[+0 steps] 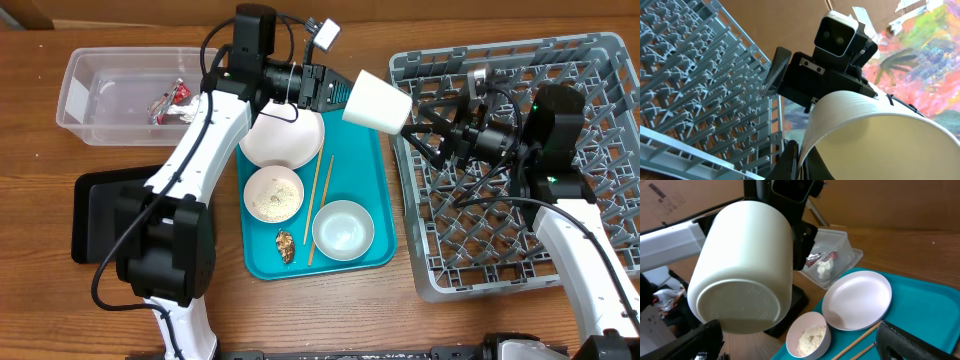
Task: Sort waste into correct bins and load items into the dishwasher
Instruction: 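Lift the white cup with the left gripper and hand it to the right gripper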
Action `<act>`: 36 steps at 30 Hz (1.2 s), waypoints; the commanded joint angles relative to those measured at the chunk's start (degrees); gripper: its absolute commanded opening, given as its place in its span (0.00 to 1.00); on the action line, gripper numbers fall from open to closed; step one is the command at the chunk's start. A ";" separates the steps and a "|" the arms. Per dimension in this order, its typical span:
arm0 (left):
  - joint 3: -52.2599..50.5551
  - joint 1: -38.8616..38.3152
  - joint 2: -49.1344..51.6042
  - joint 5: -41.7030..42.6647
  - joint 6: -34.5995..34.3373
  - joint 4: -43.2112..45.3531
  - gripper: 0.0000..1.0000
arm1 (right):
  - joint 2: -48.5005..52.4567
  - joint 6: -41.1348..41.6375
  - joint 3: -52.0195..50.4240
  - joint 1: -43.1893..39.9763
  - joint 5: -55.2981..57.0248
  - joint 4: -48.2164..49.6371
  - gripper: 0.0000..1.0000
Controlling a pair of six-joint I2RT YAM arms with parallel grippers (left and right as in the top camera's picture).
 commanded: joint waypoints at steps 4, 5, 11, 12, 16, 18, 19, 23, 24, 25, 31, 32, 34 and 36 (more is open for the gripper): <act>0.96 -2.91 0.09 -2.54 -0.15 0.24 0.04 | -0.20 -0.42 0.44 0.81 -5.53 0.70 1.00; 0.96 -2.91 0.09 -2.67 -0.15 0.24 0.04 | -0.20 -0.42 0.44 0.81 -5.53 0.63 1.00; 0.96 -0.87 0.09 -2.86 -0.15 0.28 0.04 | -0.20 -0.42 0.44 0.74 -5.51 0.44 1.00; 0.96 -0.26 0.09 -2.84 -0.15 0.26 0.04 | -0.20 -0.42 0.44 0.74 -5.49 0.44 1.00; 0.96 1.81 0.09 -2.84 -0.20 0.26 0.04 | -0.20 -0.42 0.44 0.74 -5.51 0.46 1.00; 0.96 2.64 0.09 -2.86 -0.63 0.26 0.04 | -0.20 -0.42 0.44 0.74 -5.51 0.46 1.00; 0.96 2.86 0.09 -2.89 -0.63 0.26 0.04 | -0.20 -0.42 0.44 0.74 -5.49 0.46 1.00; 0.96 2.89 0.09 -2.86 -0.76 0.24 0.04 | -0.20 -0.44 0.44 0.74 -5.40 0.55 1.00; 0.96 2.58 0.09 -2.86 -0.81 0.24 0.04 | -0.20 -0.44 0.44 0.74 -5.31 0.72 1.00; 0.96 2.14 0.09 -2.86 -0.81 0.22 0.04 | -0.20 -0.44 0.44 0.74 -5.31 0.83 1.00; 0.96 -1.16 0.09 -3.10 -0.81 0.22 0.04 | -0.20 -0.42 0.44 0.76 -5.31 2.25 1.00; 0.96 -2.01 0.09 -3.19 -0.81 0.22 0.04 | -0.20 -0.42 0.44 0.74 -5.31 2.45 1.00; 0.96 -3.06 0.09 -3.19 -0.85 0.22 0.04 | -0.20 -0.42 0.44 0.74 -5.31 2.64 1.00; 0.96 -4.07 0.09 -3.23 -1.07 0.22 0.04 | -0.20 -0.42 0.44 0.74 -5.31 2.91 1.00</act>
